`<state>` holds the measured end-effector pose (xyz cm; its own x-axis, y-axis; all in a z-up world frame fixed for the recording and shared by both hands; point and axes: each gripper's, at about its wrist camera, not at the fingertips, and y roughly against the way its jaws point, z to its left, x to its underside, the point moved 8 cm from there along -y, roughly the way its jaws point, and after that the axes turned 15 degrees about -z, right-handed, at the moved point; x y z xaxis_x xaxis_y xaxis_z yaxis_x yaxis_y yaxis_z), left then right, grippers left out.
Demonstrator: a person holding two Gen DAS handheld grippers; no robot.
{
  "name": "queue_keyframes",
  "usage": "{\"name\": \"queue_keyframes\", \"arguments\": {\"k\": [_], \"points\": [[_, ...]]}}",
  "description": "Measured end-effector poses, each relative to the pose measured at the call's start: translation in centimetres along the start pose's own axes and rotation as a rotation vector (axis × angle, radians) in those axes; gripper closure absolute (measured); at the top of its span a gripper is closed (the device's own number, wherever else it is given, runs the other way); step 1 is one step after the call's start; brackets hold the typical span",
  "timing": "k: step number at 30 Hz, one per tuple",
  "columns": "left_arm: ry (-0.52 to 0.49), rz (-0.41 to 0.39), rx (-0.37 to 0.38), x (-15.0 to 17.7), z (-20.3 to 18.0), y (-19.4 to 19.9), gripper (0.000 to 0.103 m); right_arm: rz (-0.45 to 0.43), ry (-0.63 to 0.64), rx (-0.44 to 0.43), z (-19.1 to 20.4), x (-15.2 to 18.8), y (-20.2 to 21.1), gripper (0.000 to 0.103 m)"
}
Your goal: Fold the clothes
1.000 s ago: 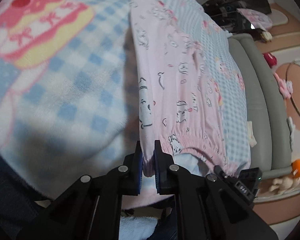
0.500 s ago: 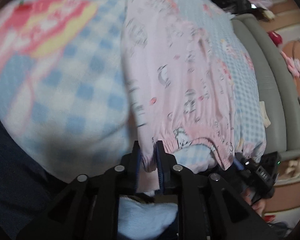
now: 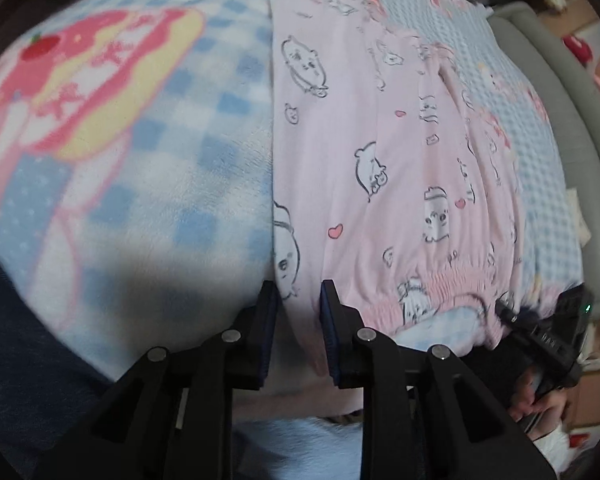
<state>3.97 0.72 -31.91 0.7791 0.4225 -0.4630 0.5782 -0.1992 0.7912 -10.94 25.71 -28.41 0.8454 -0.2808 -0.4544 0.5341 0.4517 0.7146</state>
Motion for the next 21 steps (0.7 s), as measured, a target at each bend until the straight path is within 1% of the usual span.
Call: {"name": "queue_keyframes", "arguments": {"k": [2, 3, 5, 6, 7, 8, 11, 12, 14, 15, 16, 17, 19, 21], "points": [[-0.051, -0.051, 0.0, -0.5, -0.8, 1.6, 0.079, -0.022, 0.005, 0.014, 0.0, -0.5, 1.1, 0.084], [-0.078, -0.078, 0.001, -0.8, -1.2, 2.5, 0.078, -0.058, 0.039, 0.028, 0.4, -1.2, 2.1, 0.083], [-0.146, -0.134, 0.042, -1.5, -3.3, 4.0, 0.078, -0.13, 0.095, 0.045, 1.3, -2.5, 4.0, 0.081], [-0.172, -0.14, 0.065, -1.6, -4.4, 4.0, 0.078, -0.172, 0.112, 0.036, 1.8, -3.3, 4.9, 0.081], [-0.199, -0.144, 0.088, -1.8, -5.5, 4.0, 0.074, -0.216, 0.119, 0.026, 2.5, -3.9, 5.6, 0.08], [-0.225, -0.126, 0.097, -1.7, -6.5, 3.3, 0.074, -0.25, 0.127, 0.014, 3.2, -4.4, 6.1, 0.076], [-0.293, -0.072, 0.114, -0.9, -8.6, 0.6, 0.074, -0.223, 0.16, -0.044, 5.6, -4.4, 4.1, 0.076], [-0.326, -0.056, 0.104, -0.4, -9.2, -0.1, 0.074, -0.209, 0.171, -0.059, 6.4, -4.3, 3.3, 0.076], [-0.393, -0.024, 0.078, 0.4, -10.3, -1.5, 0.073, -0.154, 0.196, -0.058, 7.4, -3.4, 1.4, 0.076], [-0.422, -0.02, 0.064, 0.7, -10.5, -1.9, 0.069, -0.136, 0.208, -0.058, 7.7, -2.9, 0.7, 0.076], [-0.431, -0.018, 0.066, 0.8, -10.6, -1.9, 0.064, -0.124, 0.217, -0.051, 7.8, -2.4, 0.2, 0.076], [-0.439, -0.016, 0.069, 0.8, -10.7, -1.8, 0.061, -0.111, 0.227, -0.043, 7.8, -1.9, -0.3, 0.076], [-0.454, -0.013, 0.076, 0.9, -10.9, -1.7, 0.06, -0.072, 0.238, -0.014, 7.3, -0.7, -0.9, 0.076], [-0.468, -0.02, 0.071, 0.9, -11.1, -1.5, 0.06, -0.058, 0.229, 0.0, 6.5, 0.0, -1.0, 0.076]]}}
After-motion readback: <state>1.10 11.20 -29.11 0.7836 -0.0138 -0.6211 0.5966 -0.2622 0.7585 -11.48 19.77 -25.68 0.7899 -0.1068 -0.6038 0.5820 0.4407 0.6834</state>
